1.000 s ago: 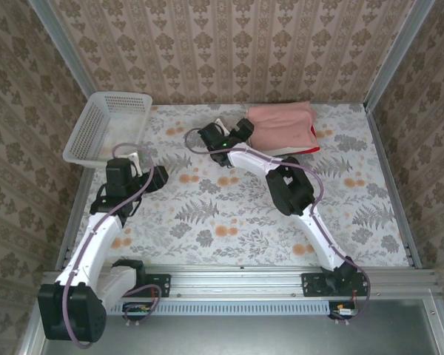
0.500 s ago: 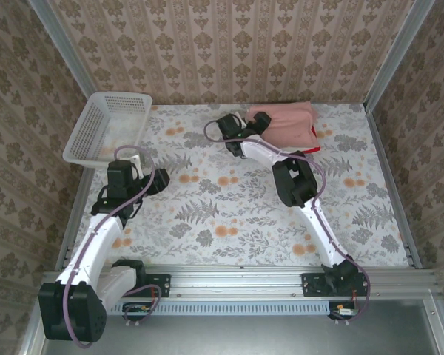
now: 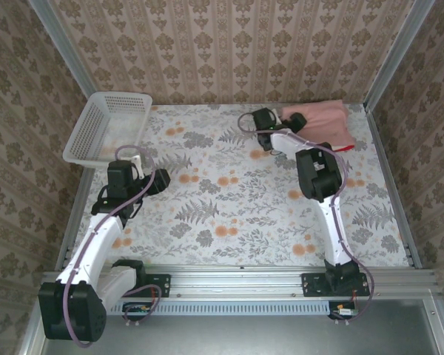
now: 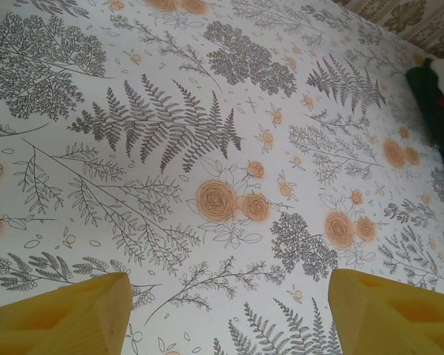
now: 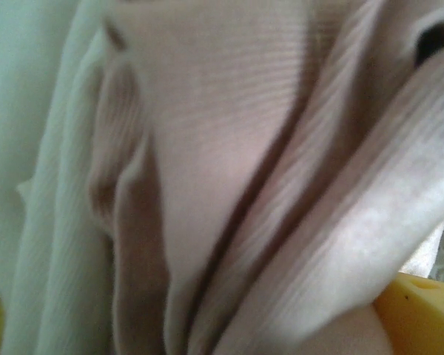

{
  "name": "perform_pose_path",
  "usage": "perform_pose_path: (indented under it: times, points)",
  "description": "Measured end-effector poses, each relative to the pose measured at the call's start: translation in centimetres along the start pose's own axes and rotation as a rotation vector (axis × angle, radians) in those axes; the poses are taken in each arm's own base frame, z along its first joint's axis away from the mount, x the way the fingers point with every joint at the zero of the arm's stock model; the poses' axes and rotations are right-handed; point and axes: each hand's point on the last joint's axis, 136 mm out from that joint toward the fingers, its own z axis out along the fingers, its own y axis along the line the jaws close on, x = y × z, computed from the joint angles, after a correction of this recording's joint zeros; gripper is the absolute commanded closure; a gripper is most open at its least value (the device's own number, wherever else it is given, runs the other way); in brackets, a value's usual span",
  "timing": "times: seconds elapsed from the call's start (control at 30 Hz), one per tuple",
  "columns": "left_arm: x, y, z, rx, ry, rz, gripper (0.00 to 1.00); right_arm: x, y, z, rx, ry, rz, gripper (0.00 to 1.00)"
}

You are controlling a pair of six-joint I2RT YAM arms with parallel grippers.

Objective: Fold and stack the t-shirts

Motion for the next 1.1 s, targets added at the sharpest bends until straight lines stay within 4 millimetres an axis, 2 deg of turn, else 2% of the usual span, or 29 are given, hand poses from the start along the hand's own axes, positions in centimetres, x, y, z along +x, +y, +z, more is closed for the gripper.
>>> perform_pose_path:
  times: [0.07,0.17,0.27,0.33,0.37,0.4,0.5,0.6,0.63,0.7,0.77,0.8,0.87,0.97,1.03,1.1]
  points:
    - [0.1,0.1,0.2,-0.003,0.007,0.000,0.28,1.3,-1.3,1.8,0.007,0.038,0.026,0.00]
    - [0.0,0.0,0.1,0.000,0.007,0.001,0.28,2.7,-2.6,3.4,0.006,0.073,0.048,0.00]
    - [-0.3,-0.1,0.0,0.002,0.000,0.007,0.26,3.3,-3.5,3.8,-0.008,0.085,0.076,0.00]
    - [-0.4,-0.1,0.0,0.001,0.000,0.010,0.21,3.1,-3.7,3.0,-0.041,0.075,0.091,0.00]
    - [-0.4,-0.1,0.0,-0.002,-0.001,0.013,0.06,2.8,-3.8,2.2,-0.067,0.063,0.102,0.00]
    - [-0.4,0.0,-0.1,-0.007,-0.003,0.019,0.00,2.2,-4.0,1.0,-0.102,0.041,0.124,0.00]
    - [-0.7,0.6,-0.3,-0.048,-0.013,0.027,0.00,0.6,-5.3,-4.0,-0.232,-0.052,0.224,0.00]
    - [-1.5,2.1,-1.0,-0.146,-0.062,0.037,0.00,0.9,-8.5,-10.4,-0.345,-0.176,0.371,0.00]
    - [-1.9,2.9,-1.5,-0.195,-0.089,0.038,0.00,1.9,-9.7,-12.7,-0.379,-0.222,0.427,0.00]
    - [-2.4,4.8,-2.6,-0.307,-0.151,0.037,0.00,4.4,-11.6,-15.5,-0.415,-0.301,0.529,0.00]
    - [-2.1,6.8,-3.5,-0.402,-0.211,0.064,0.00,8.3,-12.4,-16.7,-0.440,-0.346,0.627,0.00]
    - [-1.4,7.9,-3.6,-0.443,-0.228,0.086,0.00,10.7,-12.2,-16.5,-0.450,-0.359,0.679,0.00]
    - [0.5,10.0,-3.2,-0.515,-0.218,0.133,0.00,15.2,-10.6,-14.8,-0.442,-0.334,0.734,0.00]
    - [3.1,12.7,-1.6,-0.547,-0.180,0.166,0.00,21.0,-6.0,-12.0,-0.443,-0.242,0.720,0.00]
    - [4.1,14.2,-0.4,-0.528,-0.150,0.137,0.00,22.7,-3.4,-11.2,-0.467,-0.208,0.692,0.00]
    - [4.0,15.2,0.8,-0.505,-0.132,0.116,0.00,22.6,-2.4,-10.5,-0.472,-0.202,0.689,0.00]
